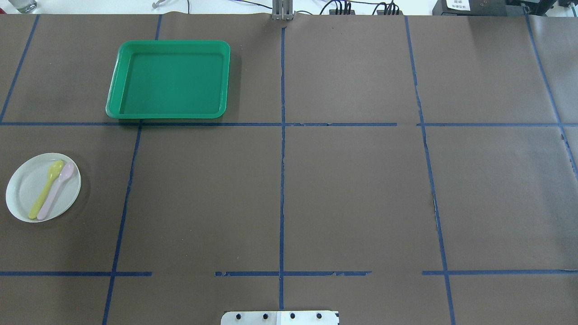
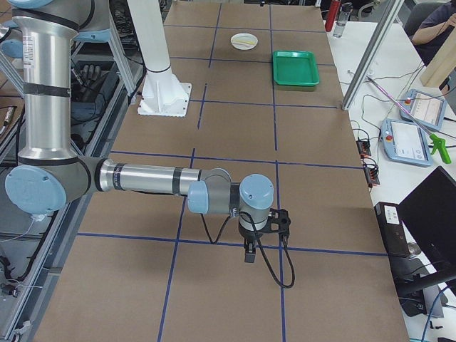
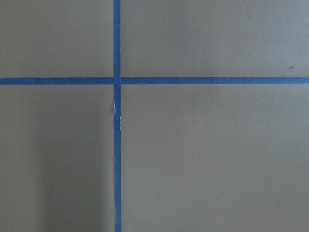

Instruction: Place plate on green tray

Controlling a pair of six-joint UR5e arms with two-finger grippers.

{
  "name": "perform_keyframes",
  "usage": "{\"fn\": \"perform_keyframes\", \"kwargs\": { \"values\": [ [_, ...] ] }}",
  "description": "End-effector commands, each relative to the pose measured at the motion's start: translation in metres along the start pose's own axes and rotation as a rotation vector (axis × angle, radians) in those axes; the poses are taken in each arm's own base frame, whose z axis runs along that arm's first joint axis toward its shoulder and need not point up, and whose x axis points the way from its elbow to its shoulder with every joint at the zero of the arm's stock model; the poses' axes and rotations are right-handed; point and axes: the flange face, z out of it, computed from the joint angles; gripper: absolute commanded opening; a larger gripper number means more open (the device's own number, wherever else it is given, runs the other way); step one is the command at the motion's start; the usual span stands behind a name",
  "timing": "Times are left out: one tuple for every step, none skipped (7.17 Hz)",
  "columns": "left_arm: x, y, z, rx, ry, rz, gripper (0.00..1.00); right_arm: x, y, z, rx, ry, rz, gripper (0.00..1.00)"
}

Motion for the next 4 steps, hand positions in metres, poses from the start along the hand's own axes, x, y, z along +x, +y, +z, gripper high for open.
{"fn": "perform_keyframes", "kwargs": {
  "values": [
    [0.014, -0.010, 0.064, 0.029, 0.013, -0.042, 1.00, 0.000, 0.000, 0.000, 0.000, 0.000, 0.000, 1.00],
    [0.047, -0.006, 0.091, 0.008, 0.016, -0.070, 1.00, 0.000, 0.000, 0.000, 0.000, 0.000, 0.000, 1.00],
    [0.066, -0.002, 0.098, -0.010, 0.030, -0.071, 1.00, 0.000, 0.000, 0.000, 0.000, 0.000, 0.000, 1.00],
    [0.094, 0.010, 0.106, -0.041, 0.057, -0.092, 1.00, 0.000, 0.000, 0.000, 0.000, 0.000, 0.000, 1.00]
  ]
}}
